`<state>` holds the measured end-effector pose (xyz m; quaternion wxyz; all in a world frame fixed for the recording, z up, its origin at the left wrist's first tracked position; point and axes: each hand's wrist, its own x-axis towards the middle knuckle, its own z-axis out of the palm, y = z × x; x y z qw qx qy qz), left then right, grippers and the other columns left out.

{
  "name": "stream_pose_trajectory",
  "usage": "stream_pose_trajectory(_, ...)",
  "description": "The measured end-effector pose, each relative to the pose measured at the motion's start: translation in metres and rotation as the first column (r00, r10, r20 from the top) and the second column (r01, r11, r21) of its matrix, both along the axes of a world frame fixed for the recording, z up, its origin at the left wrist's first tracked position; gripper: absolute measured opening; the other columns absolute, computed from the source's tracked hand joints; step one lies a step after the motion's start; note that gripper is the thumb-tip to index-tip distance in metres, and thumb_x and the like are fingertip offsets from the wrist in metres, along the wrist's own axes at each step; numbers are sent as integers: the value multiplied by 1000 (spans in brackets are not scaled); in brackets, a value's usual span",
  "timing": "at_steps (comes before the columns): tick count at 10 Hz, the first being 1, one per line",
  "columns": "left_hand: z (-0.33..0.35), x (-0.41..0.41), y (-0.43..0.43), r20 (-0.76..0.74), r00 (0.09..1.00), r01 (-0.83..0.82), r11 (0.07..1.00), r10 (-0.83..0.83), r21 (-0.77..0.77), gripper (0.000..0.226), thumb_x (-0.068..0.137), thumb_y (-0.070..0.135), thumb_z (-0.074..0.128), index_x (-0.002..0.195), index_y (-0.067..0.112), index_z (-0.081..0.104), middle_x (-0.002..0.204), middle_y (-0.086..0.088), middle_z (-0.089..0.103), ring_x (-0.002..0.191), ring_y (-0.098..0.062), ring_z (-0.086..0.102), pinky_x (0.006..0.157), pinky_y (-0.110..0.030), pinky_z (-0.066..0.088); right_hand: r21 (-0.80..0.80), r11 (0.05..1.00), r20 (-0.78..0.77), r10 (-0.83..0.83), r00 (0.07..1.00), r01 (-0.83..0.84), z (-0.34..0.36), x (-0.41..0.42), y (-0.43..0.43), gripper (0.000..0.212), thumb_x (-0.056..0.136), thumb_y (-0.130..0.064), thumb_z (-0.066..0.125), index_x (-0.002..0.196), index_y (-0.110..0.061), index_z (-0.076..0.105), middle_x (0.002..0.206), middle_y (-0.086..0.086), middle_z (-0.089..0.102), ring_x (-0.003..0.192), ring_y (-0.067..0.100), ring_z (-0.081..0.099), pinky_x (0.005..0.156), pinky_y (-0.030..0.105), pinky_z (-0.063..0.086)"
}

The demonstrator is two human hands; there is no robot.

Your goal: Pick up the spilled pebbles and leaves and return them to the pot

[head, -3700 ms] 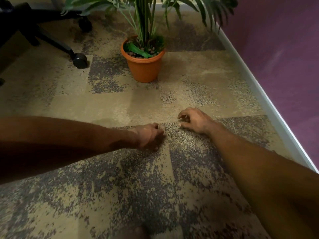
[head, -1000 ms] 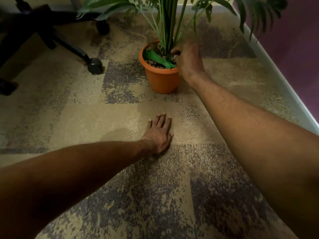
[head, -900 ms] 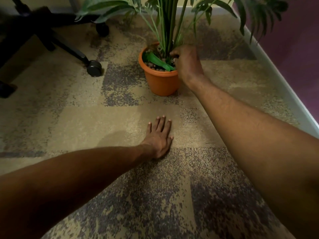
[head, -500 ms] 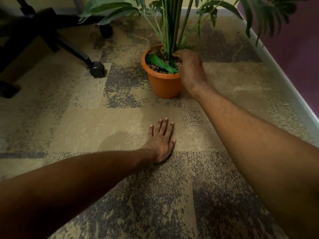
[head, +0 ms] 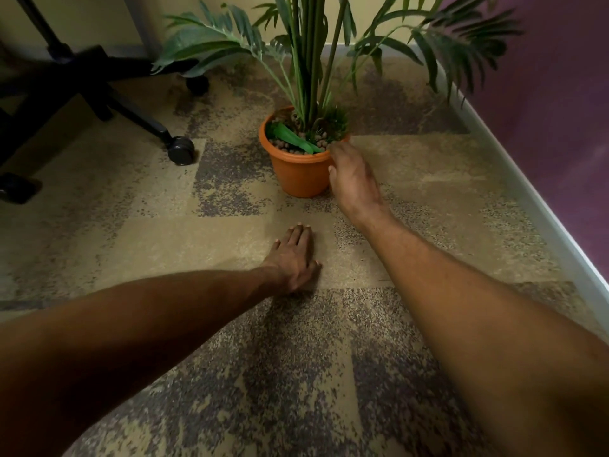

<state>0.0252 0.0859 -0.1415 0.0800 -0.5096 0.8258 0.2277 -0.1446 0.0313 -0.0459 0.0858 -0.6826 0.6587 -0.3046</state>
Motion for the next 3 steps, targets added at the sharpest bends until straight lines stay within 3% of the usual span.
stream_pose_trajectory(3, 21, 1, -1, -48, 999, -22, 999, 20, -37, 81, 109, 48, 34, 165, 10, -11, 175, -11, -11, 162, -28, -7, 131, -49, 4, 71, 996, -188, -44, 981, 59, -39, 4, 56, 46, 105, -16, 48, 149, -5, 47, 157, 12, 44, 145, 26, 39, 116, 39, 40)
